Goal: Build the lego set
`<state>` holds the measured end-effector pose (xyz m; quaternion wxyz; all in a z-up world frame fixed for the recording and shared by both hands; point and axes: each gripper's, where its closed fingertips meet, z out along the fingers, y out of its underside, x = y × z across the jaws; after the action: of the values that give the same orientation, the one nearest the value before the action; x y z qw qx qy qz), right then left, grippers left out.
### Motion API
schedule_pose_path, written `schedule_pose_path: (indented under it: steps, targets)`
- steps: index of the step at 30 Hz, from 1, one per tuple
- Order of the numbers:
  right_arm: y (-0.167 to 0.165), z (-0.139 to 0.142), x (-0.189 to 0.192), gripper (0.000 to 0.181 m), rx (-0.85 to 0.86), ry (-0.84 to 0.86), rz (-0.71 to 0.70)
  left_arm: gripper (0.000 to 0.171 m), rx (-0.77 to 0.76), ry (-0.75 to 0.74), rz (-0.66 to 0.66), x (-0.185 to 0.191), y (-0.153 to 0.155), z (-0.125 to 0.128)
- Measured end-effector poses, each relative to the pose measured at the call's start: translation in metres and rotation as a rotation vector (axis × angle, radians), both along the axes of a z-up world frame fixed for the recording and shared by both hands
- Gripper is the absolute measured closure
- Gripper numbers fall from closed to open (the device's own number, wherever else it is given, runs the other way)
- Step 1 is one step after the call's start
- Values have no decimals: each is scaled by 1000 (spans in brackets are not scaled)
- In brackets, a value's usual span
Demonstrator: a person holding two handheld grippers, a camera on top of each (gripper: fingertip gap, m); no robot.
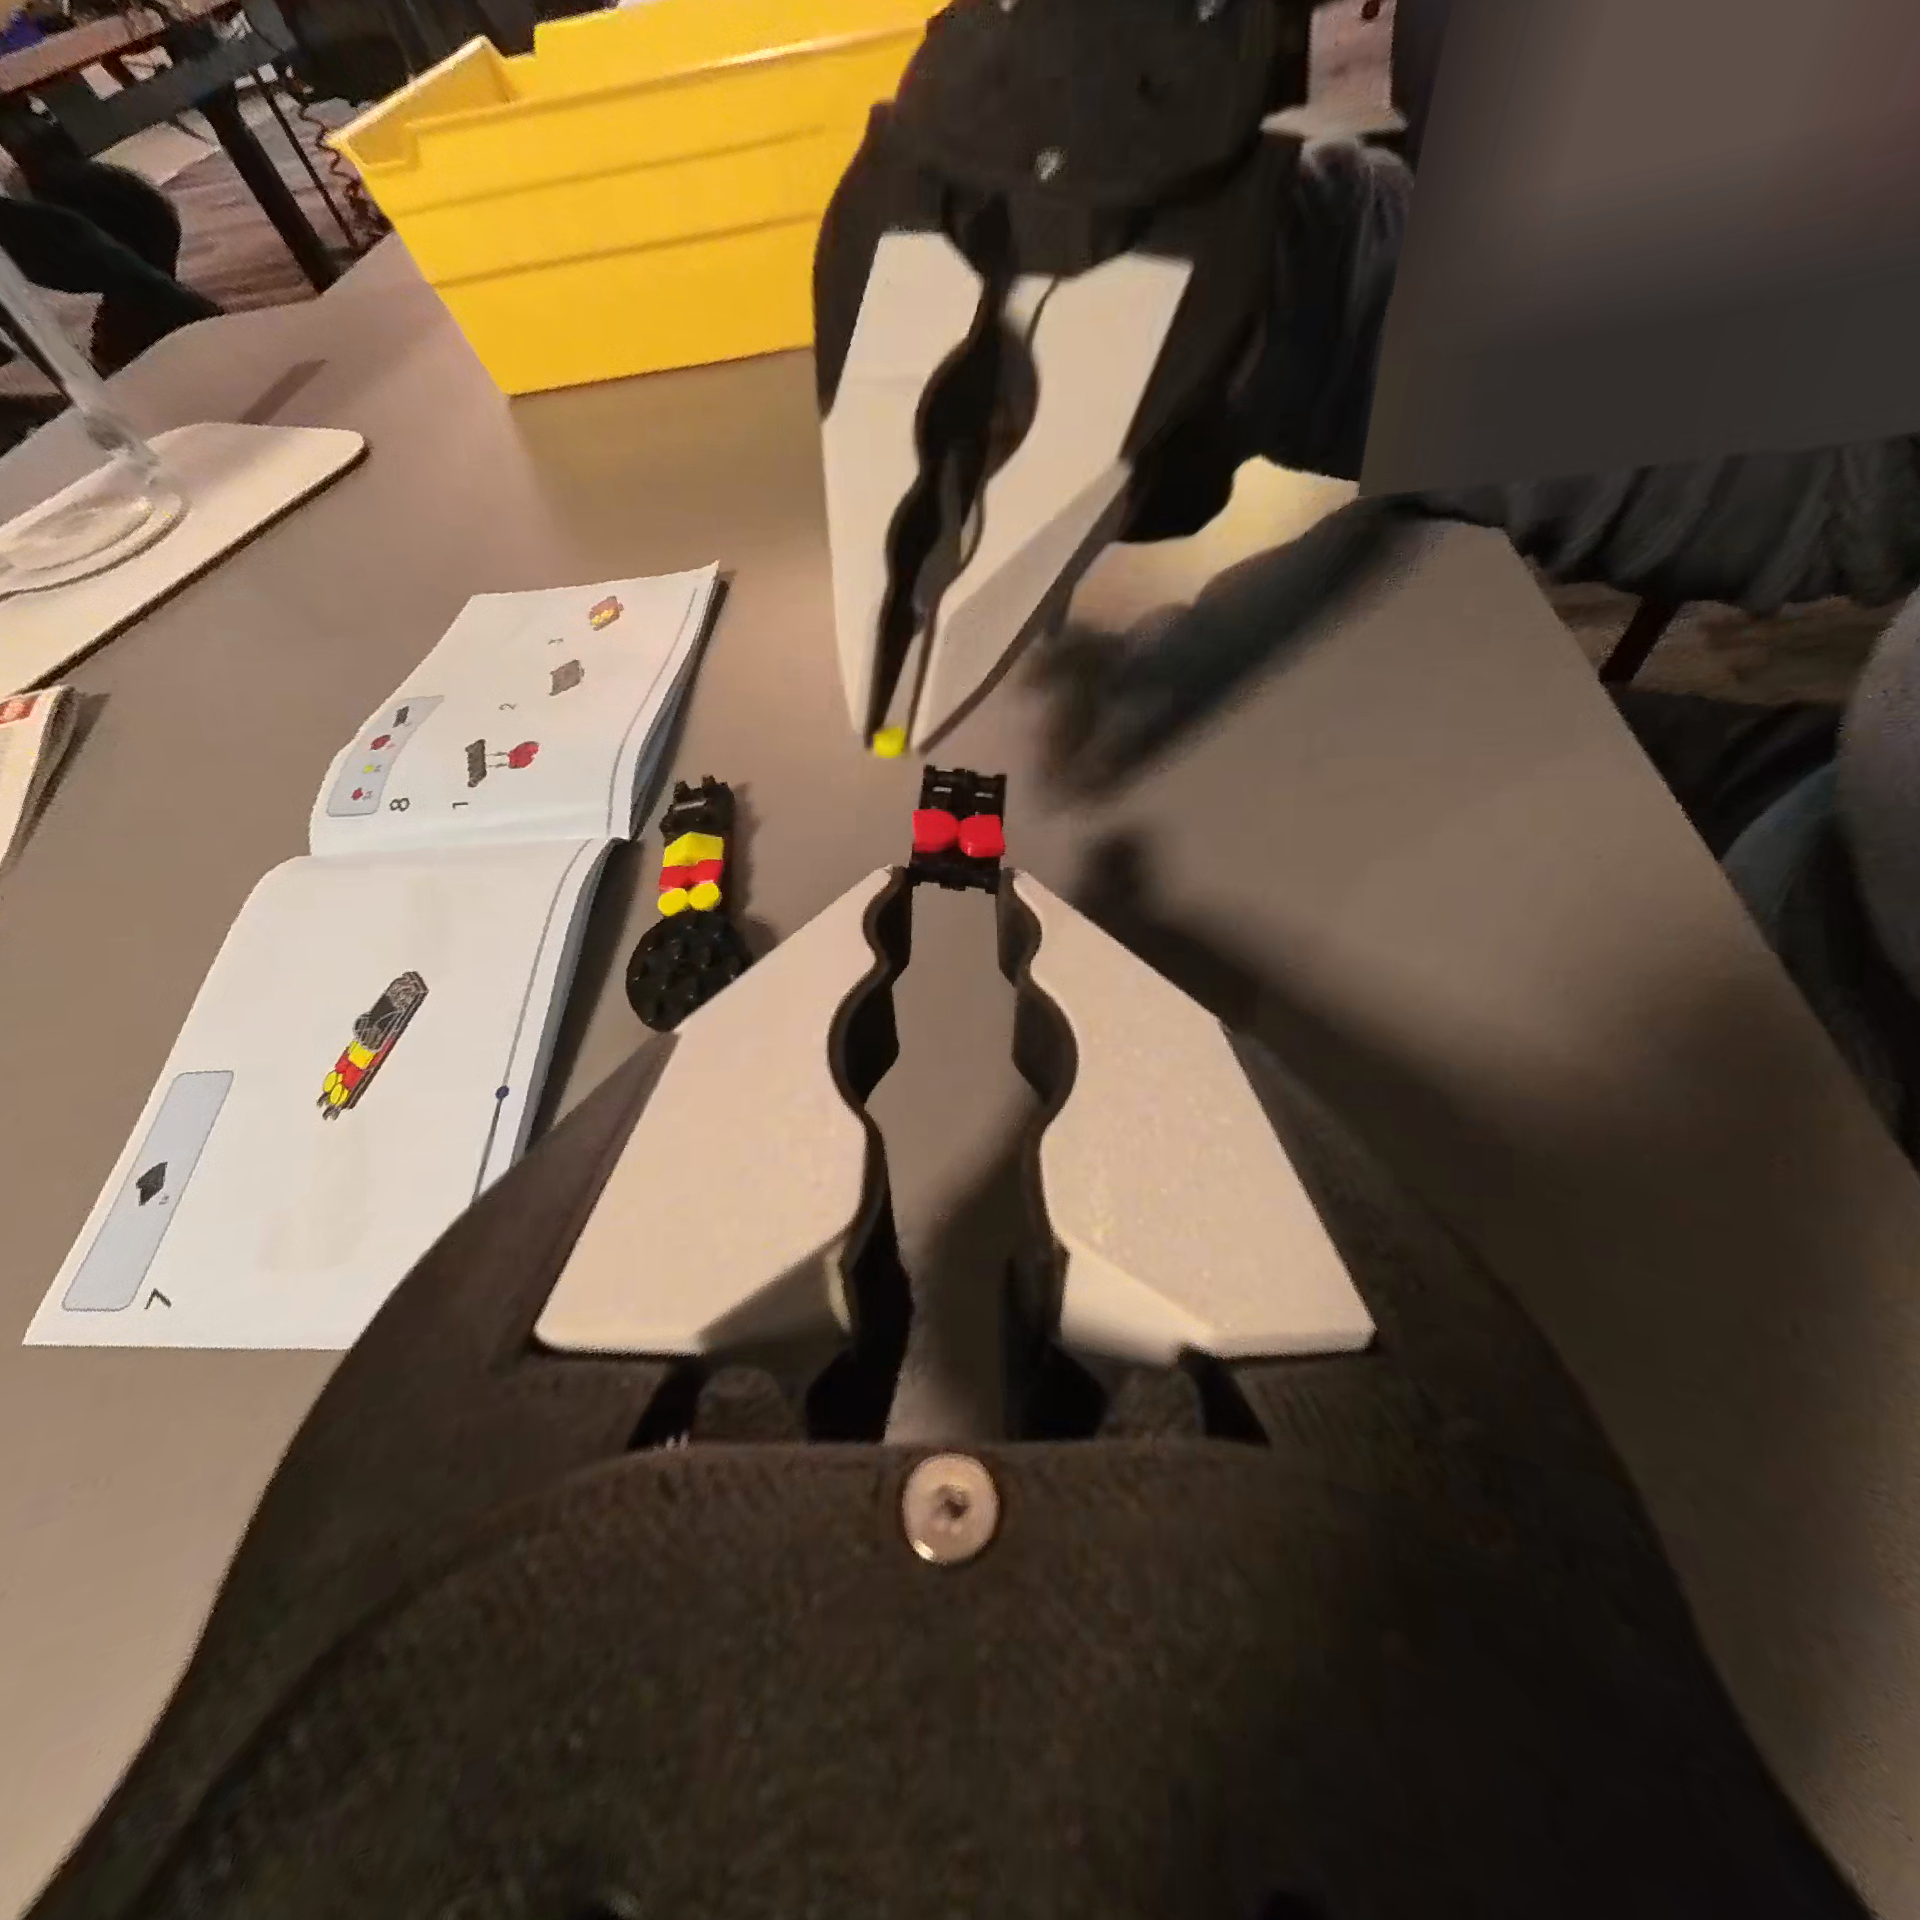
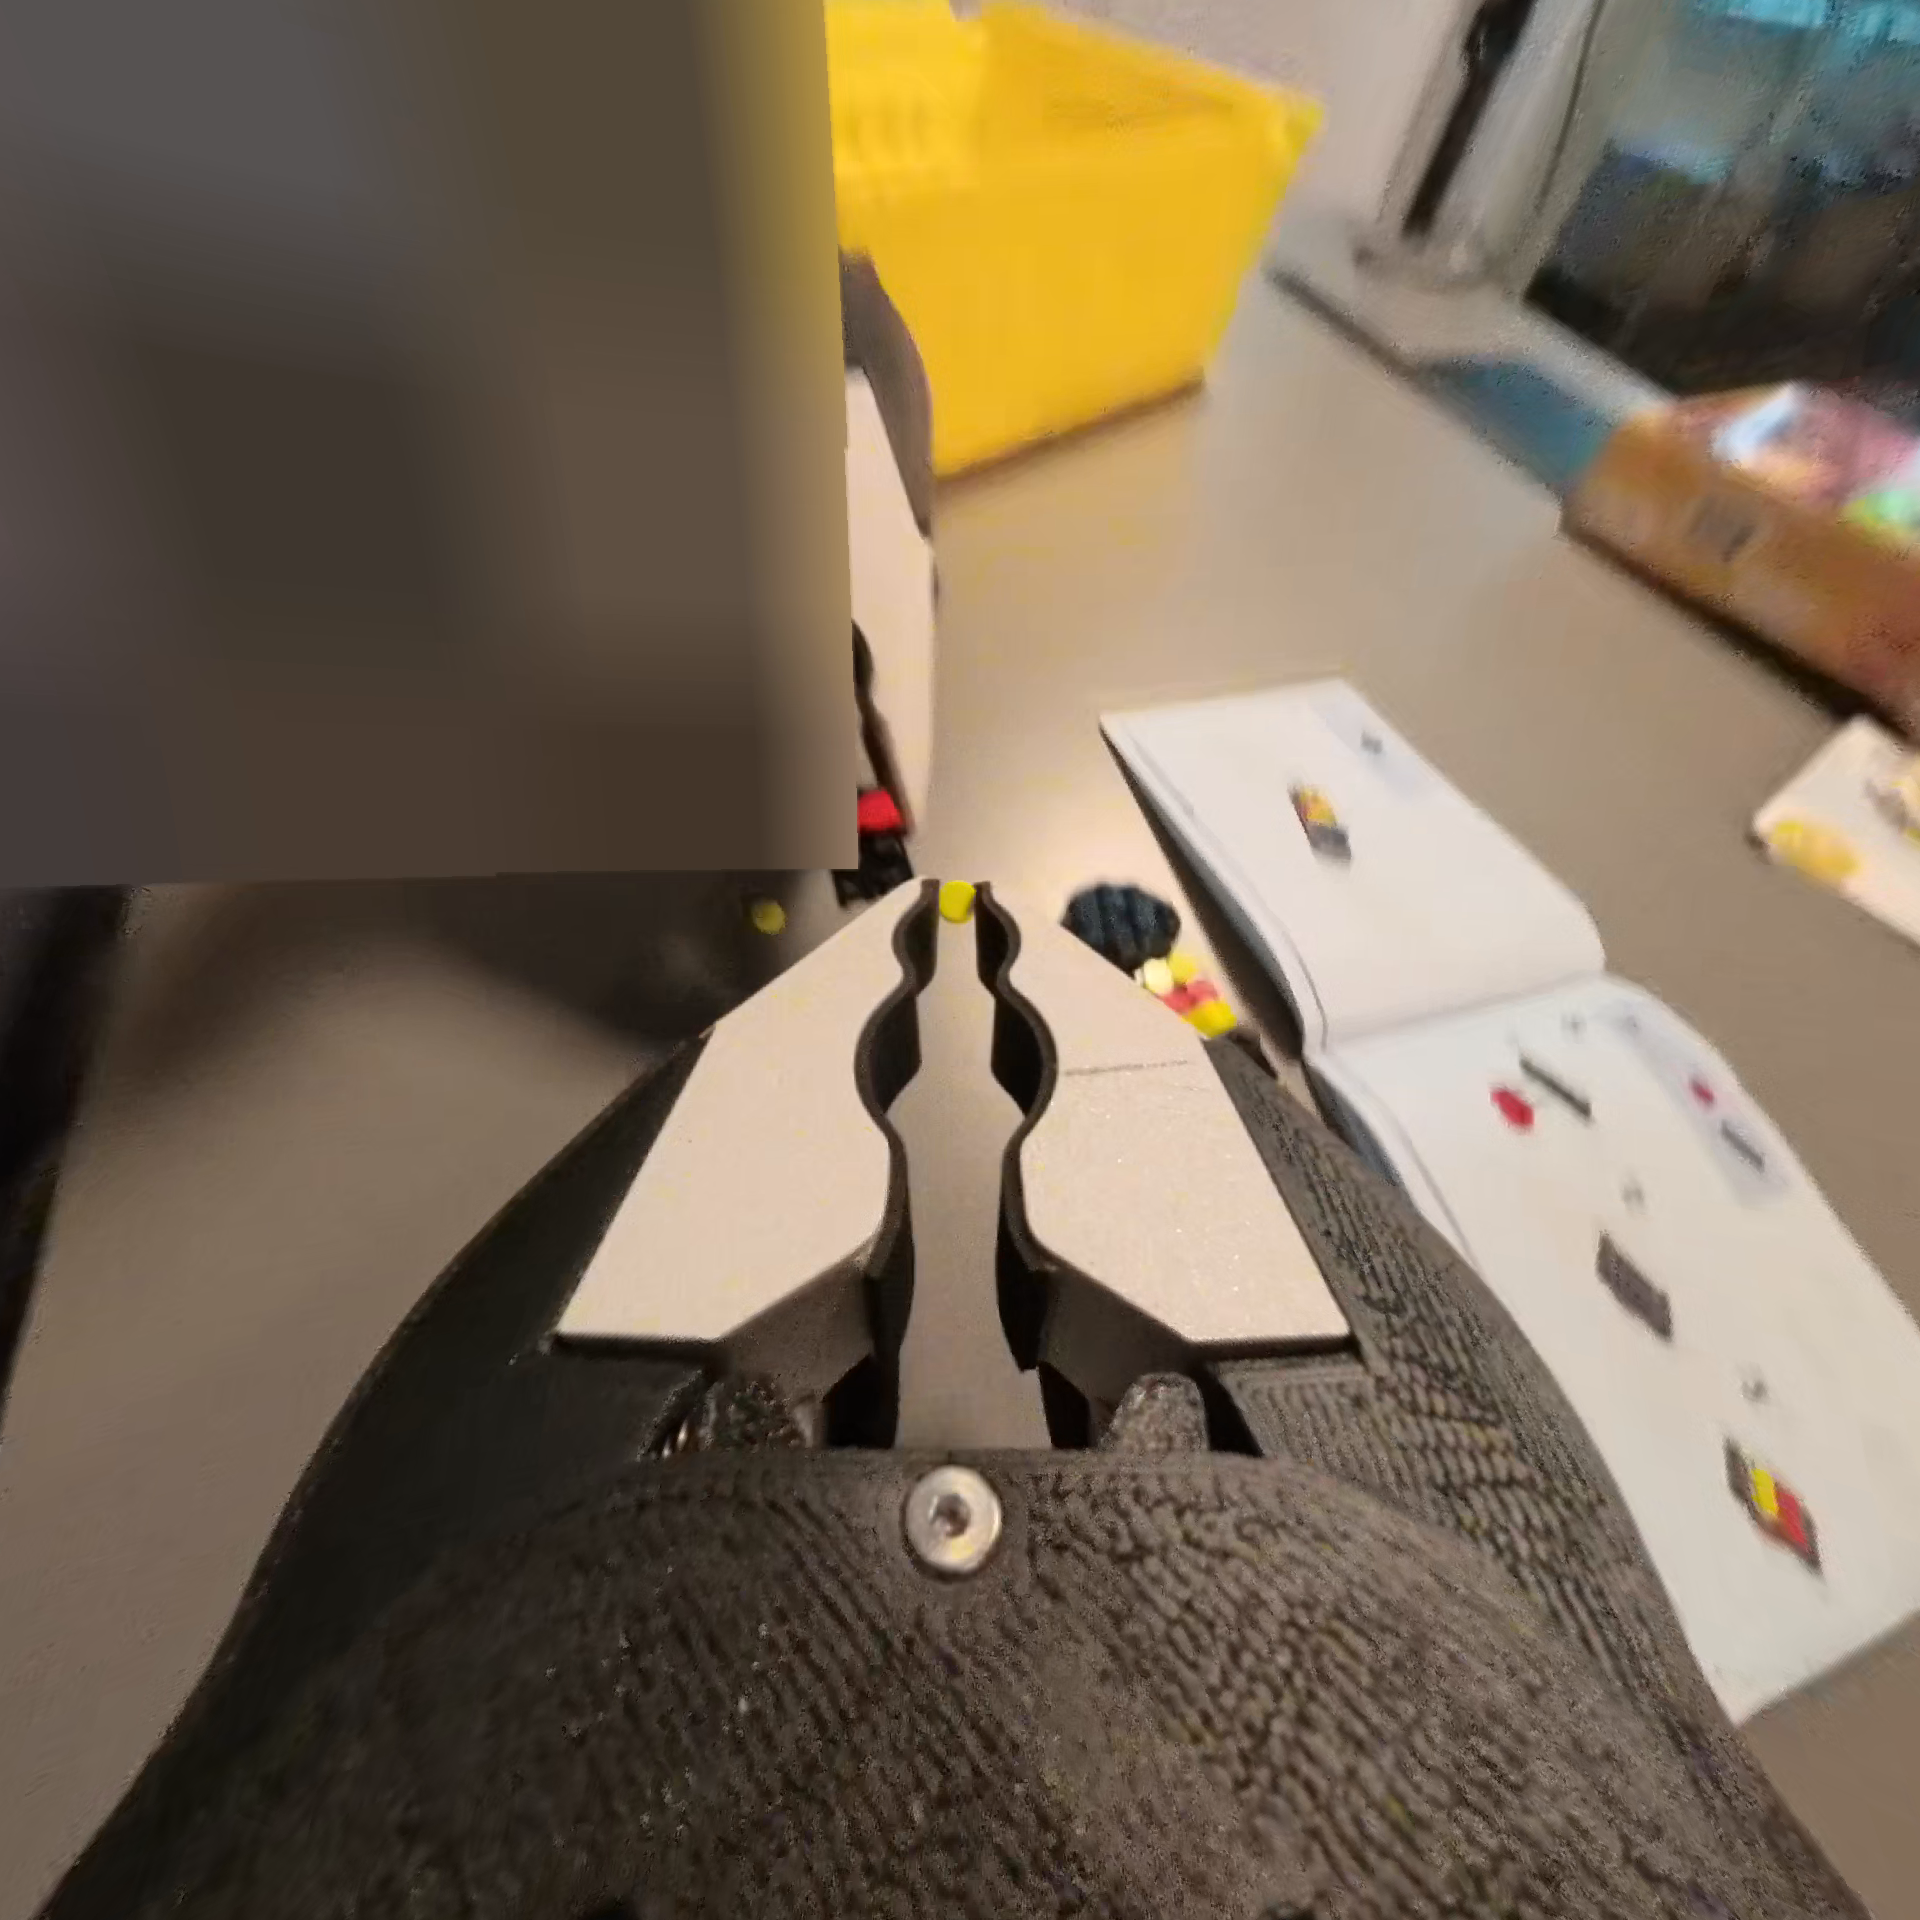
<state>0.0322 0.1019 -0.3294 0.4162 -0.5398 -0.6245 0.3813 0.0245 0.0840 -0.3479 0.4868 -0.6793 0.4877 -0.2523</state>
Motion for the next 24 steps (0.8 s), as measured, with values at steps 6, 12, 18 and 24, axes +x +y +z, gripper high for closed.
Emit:
schedule_pose_path:
  steps: [6, 12, 18, 24]
  targets:
    - [-15, 5, -5, 177, 62, -65, 81, 156, 25, -36, -30, 0, -5, 6]
    - [-24, 5, -12, 177, 80, -96, 121, 156, 45, -39, -40, 0, -7, 8]
    - [-25, 5, -13, 176, 98, -103, 122, 156, 51, -42, -40, 0, -8, 8]
    - [-25, 4, -14, 170, 95, -94, 119, 156, 57, -39, -44, 1, -9, 8]
